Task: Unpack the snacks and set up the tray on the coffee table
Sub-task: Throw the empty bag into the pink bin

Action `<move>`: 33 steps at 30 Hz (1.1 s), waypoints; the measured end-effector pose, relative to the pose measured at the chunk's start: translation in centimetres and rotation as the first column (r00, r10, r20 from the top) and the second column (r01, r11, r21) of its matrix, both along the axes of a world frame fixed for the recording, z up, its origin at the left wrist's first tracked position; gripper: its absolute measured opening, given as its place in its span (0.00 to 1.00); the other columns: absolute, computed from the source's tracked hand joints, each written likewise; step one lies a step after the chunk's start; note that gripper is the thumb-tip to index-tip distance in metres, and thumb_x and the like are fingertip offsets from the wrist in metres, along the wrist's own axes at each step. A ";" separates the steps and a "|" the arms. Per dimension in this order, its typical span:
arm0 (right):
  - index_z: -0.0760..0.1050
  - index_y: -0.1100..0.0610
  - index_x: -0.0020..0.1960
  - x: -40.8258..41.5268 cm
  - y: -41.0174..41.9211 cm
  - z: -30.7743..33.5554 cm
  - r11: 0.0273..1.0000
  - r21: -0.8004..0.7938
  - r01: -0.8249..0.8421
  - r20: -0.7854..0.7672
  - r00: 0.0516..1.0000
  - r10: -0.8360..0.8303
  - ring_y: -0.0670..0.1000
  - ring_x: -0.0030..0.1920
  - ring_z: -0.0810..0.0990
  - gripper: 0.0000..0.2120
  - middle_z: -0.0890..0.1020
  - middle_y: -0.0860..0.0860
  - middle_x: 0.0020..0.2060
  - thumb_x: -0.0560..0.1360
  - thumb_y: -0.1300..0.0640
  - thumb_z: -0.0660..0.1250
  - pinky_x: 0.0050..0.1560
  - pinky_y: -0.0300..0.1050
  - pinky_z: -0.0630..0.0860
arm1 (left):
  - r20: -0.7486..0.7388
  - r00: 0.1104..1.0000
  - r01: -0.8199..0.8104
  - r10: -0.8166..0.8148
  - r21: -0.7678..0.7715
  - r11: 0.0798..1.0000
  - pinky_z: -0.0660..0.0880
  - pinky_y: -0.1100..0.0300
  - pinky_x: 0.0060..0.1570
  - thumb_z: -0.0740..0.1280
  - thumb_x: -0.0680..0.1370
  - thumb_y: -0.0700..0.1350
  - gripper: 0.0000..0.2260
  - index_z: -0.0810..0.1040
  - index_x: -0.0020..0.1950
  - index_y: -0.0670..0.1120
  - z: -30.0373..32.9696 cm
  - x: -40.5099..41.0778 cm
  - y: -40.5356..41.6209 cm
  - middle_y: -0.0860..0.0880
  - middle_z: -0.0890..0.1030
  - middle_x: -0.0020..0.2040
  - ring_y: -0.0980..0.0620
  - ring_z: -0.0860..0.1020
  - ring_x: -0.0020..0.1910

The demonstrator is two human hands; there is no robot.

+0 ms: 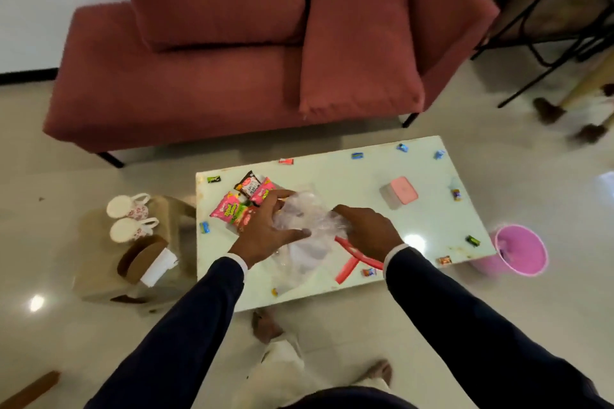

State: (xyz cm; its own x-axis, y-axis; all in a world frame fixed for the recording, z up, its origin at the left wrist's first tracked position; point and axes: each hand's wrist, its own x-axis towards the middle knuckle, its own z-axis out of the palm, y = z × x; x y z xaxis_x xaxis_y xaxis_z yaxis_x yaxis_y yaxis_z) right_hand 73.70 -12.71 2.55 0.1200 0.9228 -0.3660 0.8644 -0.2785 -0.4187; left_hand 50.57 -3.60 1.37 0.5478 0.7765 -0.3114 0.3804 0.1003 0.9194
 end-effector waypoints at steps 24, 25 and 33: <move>0.80 0.63 0.55 29.0 -30.9 2.5 0.667 -0.227 0.709 -0.943 0.012 -0.334 0.57 0.49 0.82 0.10 0.83 0.60 0.50 0.76 0.71 0.68 0.52 0.52 0.81 | -0.380 0.789 0.582 -0.483 0.210 0.785 0.80 0.60 0.45 0.78 0.60 0.71 0.33 0.68 0.60 0.69 0.6 40.6 -24.5 0.65 0.83 0.52 0.63 0.82 0.48; 0.78 0.63 0.59 30.8 -31.4 2.4 0.674 -0.151 0.724 -0.880 0.212 -0.425 0.56 0.52 0.81 0.12 0.82 0.60 0.55 0.77 0.71 0.68 0.54 0.49 0.80 | -0.431 0.783 0.576 -0.449 0.229 0.785 0.81 0.54 0.47 0.77 0.64 0.67 0.29 0.69 0.59 0.65 0.0 41.9 -24.3 0.59 0.84 0.51 0.54 0.84 0.49; 0.61 0.47 0.78 39.2 -33.5 1.2 0.778 0.175 0.603 -0.397 0.767 -0.505 0.51 0.67 0.74 0.36 0.68 0.50 0.72 0.75 0.52 0.75 0.62 0.44 0.77 | -0.406 0.832 0.439 -0.378 0.065 0.896 0.78 0.55 0.46 0.71 0.71 0.51 0.18 0.73 0.59 0.53 -2.5 55.2 -24.9 0.48 0.84 0.51 0.43 0.81 0.48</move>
State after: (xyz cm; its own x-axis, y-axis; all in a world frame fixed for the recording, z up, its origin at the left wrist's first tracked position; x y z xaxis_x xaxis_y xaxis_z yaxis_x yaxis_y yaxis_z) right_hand 112.86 -46.22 3.73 0.5678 0.7944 -0.2154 0.4028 -0.4965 -0.7689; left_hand 105.81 -28.47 -1.17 0.6908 0.5612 -0.4560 0.6727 -0.2674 0.6899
